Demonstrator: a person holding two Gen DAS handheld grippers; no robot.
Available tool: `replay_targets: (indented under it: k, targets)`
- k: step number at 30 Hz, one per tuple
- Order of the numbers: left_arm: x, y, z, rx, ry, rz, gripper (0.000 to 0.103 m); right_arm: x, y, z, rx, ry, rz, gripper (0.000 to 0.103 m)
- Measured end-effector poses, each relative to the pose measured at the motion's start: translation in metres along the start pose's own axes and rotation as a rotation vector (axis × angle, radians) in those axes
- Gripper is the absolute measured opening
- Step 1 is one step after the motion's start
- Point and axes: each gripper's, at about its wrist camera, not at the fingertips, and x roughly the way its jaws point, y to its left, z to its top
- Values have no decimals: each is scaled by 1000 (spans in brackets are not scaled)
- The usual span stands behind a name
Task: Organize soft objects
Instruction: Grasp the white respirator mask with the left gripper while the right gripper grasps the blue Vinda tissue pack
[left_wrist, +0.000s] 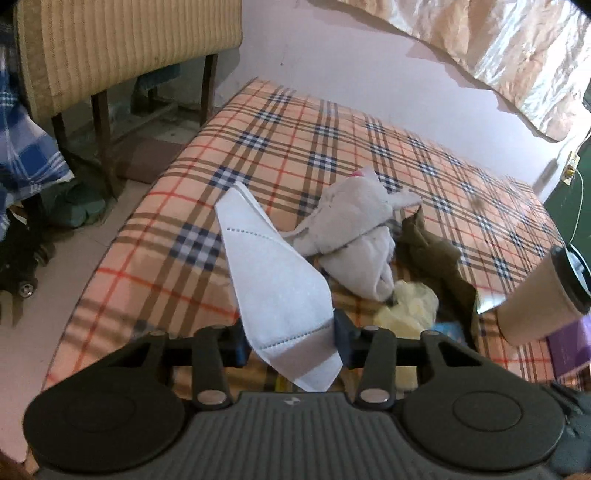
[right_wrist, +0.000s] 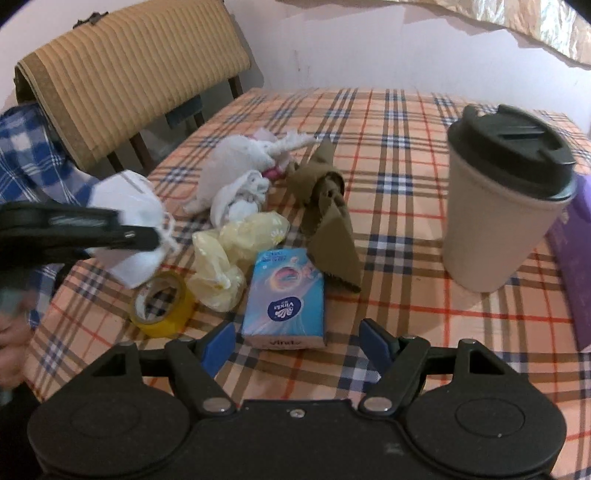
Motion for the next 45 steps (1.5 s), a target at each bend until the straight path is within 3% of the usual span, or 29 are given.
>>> replay_targets:
  k: [5,11,14,17,24,29,37,42,45]
  targets:
    - [-13,-5,-15,-3,-13,6,45,19,5,8,-46,0,-23,87]
    - [-2,-12,-11,-11,-7,5,45,32,19,16,-96,29,-15,88]
    - [-3,-18,-11,0,-14,5,45,33,25,18,-93,2,-19,89]
    - [-3,-20,-11,5,-15,9,45,43,26,19,-122,28,-55,80]
    - [-9,-26,-12,2,-30,-9,45,21,11,13,-73,-8,-9,64]
    - [-11,-32,-11,-5,-40,-16,45,-10,5,12,-88,-58,17,64]
    - [-13,-41,-15,10,-40,-20,45,-25,-12,1,-56,-64,39,63]
    - [-8,-46,-20,15,-21,-23,45,-18,-15,-6,-74,-27,25,65]
    - [-7,-47,-22,8,-11,-30,45,-7,-15,-10,-86,5,11,71]
